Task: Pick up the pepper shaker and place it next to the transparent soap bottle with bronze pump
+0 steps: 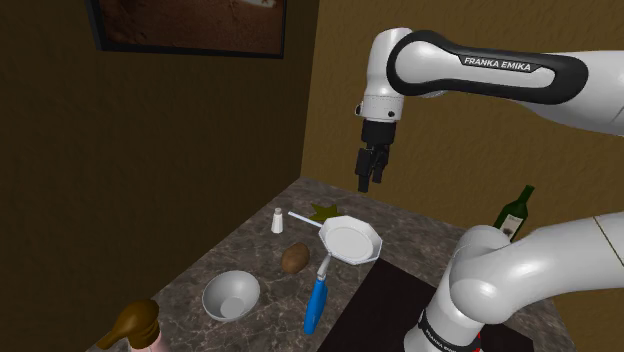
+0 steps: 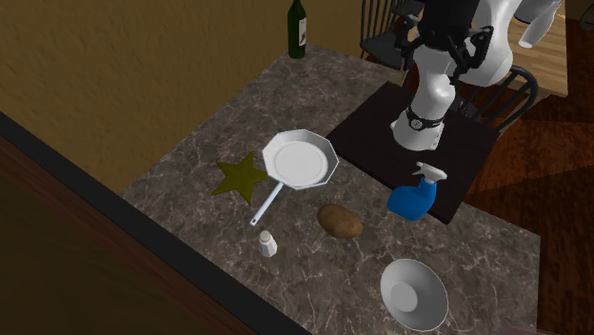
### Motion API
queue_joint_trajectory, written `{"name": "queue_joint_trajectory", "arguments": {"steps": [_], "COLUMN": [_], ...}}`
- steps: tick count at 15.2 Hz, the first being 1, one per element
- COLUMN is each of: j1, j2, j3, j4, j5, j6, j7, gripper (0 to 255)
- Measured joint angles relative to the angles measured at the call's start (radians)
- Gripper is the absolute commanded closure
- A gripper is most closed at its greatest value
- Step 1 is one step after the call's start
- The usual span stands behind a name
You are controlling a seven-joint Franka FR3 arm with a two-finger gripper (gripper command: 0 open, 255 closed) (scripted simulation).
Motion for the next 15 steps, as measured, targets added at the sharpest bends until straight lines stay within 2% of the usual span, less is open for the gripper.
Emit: {"name": "queue_joint_trajectory", "arguments": {"steps": [2, 4, 11, 15], "j1": [-0.001, -0.004, -0.019, -0.024], "j2": [0.011, 0.045, 0.216, 0.349], "j3": [0.001, 0.001, -0.006, -0.009], "j4": [-0.005, -0.022, -0.073, -0.057], "j5": [0.000, -0.002, -0.012, -0.012], "j6": [0.018, 0.077, 0.337, 0.477], "j7": [0.001, 0.001, -0.003, 0.000], "gripper": [0, 0, 0, 0]}}
